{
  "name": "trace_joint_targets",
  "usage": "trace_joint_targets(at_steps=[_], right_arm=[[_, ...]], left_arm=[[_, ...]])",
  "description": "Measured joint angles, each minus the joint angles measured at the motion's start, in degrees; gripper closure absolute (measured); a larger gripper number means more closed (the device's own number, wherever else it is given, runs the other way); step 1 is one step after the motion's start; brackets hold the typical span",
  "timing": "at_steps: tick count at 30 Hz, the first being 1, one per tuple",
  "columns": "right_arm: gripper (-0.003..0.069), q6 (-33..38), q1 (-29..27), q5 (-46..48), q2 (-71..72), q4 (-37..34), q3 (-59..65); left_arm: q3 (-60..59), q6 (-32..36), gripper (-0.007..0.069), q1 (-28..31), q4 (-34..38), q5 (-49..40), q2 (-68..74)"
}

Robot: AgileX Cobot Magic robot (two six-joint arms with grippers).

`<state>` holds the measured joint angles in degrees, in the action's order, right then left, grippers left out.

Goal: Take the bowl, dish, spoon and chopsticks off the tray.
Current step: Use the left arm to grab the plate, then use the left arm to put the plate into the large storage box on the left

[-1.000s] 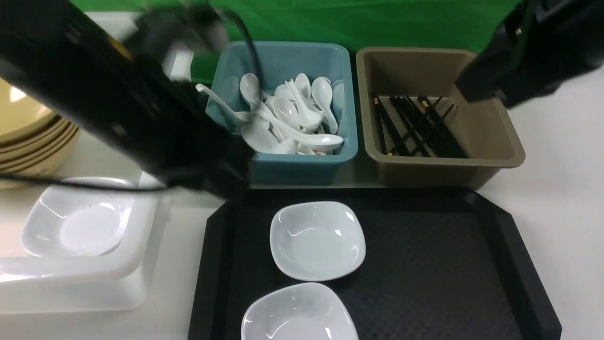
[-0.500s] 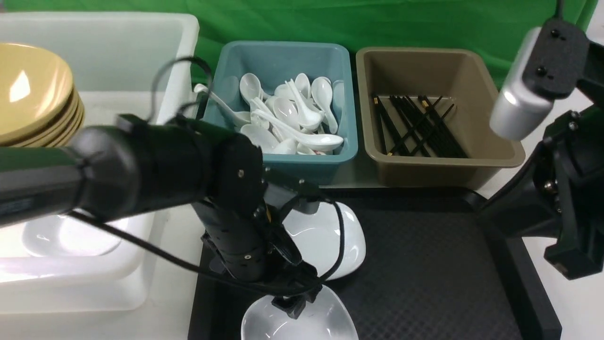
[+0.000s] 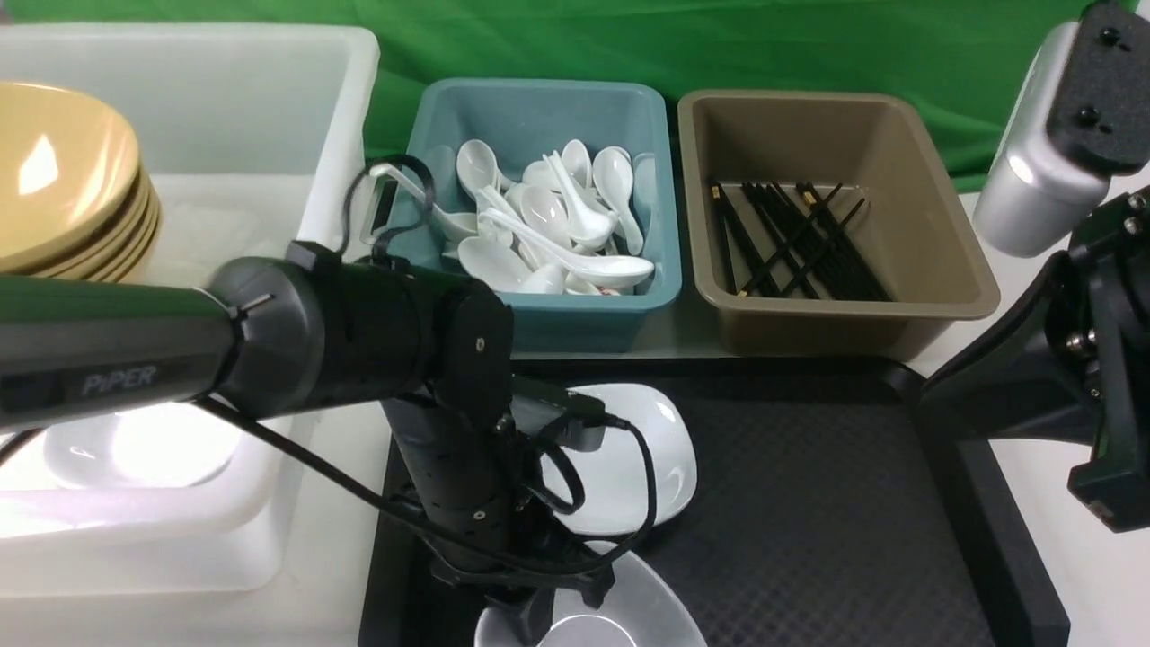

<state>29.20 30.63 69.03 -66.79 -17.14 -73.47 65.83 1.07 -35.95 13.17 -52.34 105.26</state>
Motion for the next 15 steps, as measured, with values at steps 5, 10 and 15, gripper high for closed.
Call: trace_joint_targets(at_steps=[5,10,15], right_arm=[[0.0640,0.3,0.0,-1.3,0.0,-0.1,0.0],[0.0640,0.5,0.0,-3.4,0.0,-0.1,0.0],[0.0640,3.5,0.0,-6.9,-0.5,-1.6,-2.9]], left_arm=[[3.0,-1.1,0.0591,1.0,1.1,-4.6,-3.0],[8.9,-1.5,0.0611,6.2,3.3,-9.5,-10.7],[14.4,2.2,0.0613,17.7,10.4,-13.0,-18.6]])
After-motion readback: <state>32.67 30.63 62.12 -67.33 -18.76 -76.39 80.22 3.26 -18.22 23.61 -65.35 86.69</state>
